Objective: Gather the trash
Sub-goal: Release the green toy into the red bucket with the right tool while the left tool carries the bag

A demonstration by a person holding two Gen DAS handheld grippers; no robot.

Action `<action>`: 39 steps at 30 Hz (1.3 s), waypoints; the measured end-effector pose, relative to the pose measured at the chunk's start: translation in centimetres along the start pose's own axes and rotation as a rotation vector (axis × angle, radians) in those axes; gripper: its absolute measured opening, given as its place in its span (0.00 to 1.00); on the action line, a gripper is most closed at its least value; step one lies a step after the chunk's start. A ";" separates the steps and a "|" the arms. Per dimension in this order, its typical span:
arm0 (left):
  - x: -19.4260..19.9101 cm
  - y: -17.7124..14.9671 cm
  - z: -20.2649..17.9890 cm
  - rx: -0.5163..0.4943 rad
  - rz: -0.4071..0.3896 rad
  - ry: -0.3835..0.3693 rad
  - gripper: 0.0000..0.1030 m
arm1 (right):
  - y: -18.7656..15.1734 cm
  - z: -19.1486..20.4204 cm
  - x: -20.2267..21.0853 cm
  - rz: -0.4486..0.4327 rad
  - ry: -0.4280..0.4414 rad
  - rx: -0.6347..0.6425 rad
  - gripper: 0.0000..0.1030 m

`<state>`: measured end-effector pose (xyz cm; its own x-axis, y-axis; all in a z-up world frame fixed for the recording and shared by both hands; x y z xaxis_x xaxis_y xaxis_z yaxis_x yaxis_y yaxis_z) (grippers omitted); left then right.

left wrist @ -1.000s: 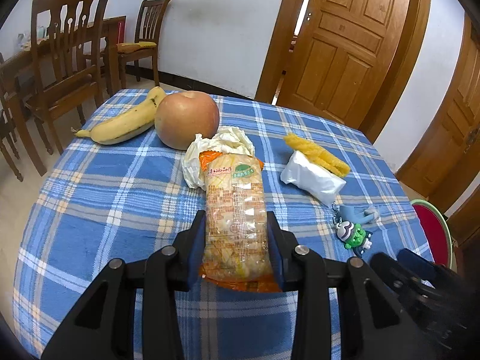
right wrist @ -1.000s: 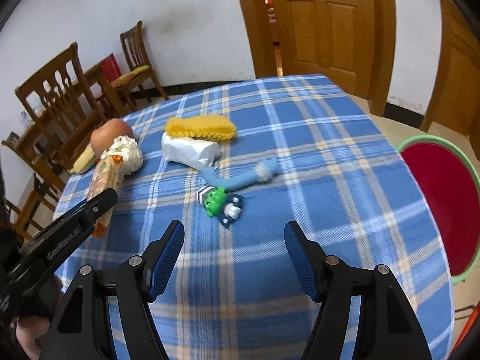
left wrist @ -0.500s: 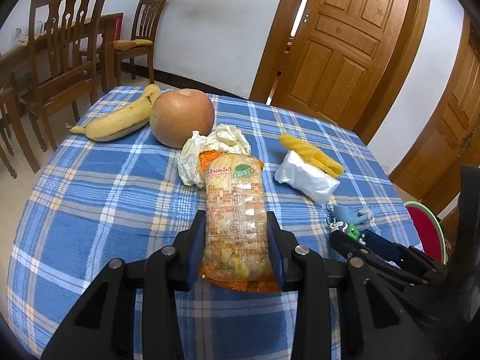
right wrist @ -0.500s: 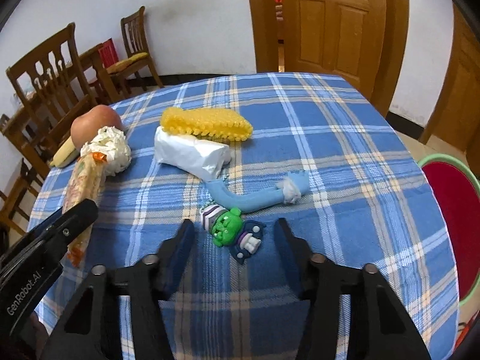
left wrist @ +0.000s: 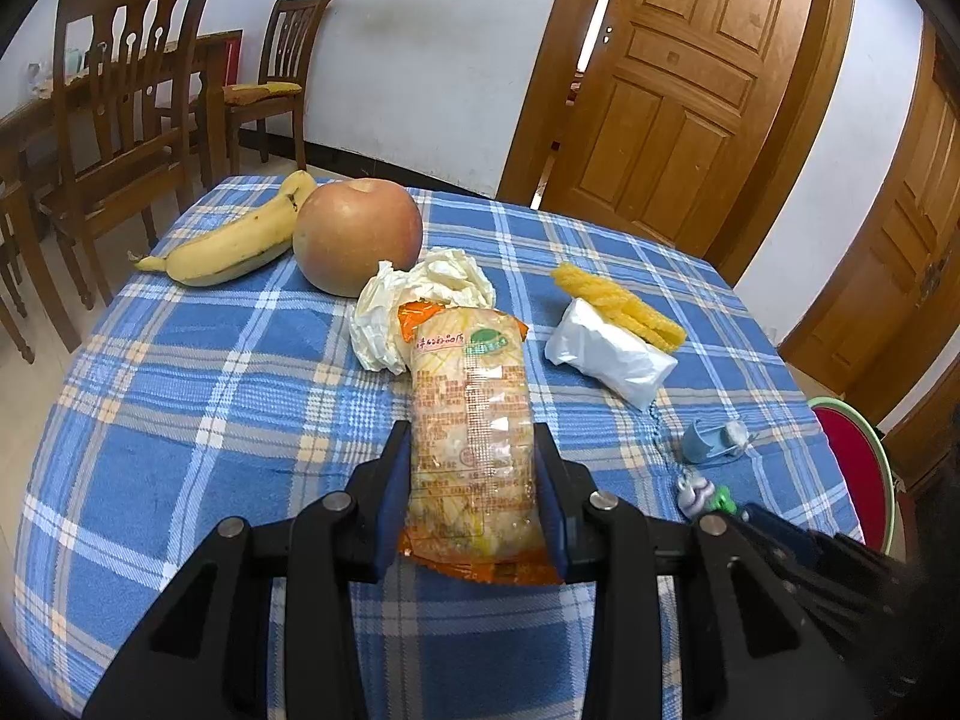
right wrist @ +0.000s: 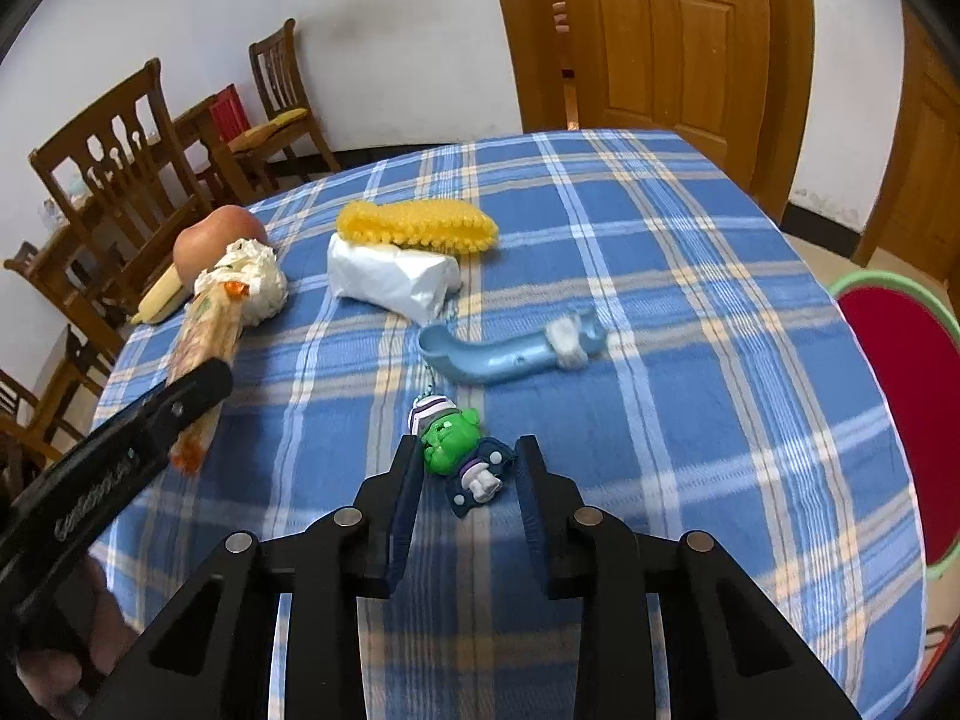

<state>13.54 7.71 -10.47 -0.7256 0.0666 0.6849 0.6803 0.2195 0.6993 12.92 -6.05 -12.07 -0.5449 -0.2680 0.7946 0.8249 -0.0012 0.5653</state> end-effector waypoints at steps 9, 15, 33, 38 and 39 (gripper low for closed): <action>0.5 0.0 -0.6 -0.017 0.002 0.002 0.37 | -0.7 -0.4 1.5 -0.007 0.040 -0.020 0.30; 1.4 0.0 -1.4 -0.030 0.005 -0.019 0.37 | -0.9 -1.3 3.8 -0.050 0.059 -0.052 0.30; 3.7 -0.7 -8.5 -0.108 0.036 -0.145 0.37 | -1.2 -8.9 9.6 -0.174 0.040 -0.223 0.30; 3.9 -1.1 -11.5 -0.150 0.050 -0.181 0.37 | -1.2 -11.1 11.1 -0.201 0.031 -0.273 0.30; 4.0 -1.2 -12.3 -0.161 0.052 -0.190 0.37 | -1.2 -11.7 11.4 -0.208 0.029 -0.281 0.30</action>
<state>11.11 -4.30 -6.05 -0.6850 0.2586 0.6811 0.7142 0.0540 0.6978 7.45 -20.36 -6.26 -0.7048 -0.2608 0.6597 0.7077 -0.3229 0.6284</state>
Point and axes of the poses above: each gripper's, at about its wrist camera, not at the fingertips, and x roughly against the way its jaws point, z to its left, y to its top, the point moved 8 cm from there along -x, roughly the way its jaws point, and after that the axes turned 2 degrees about -x, right-handed, at the moved point
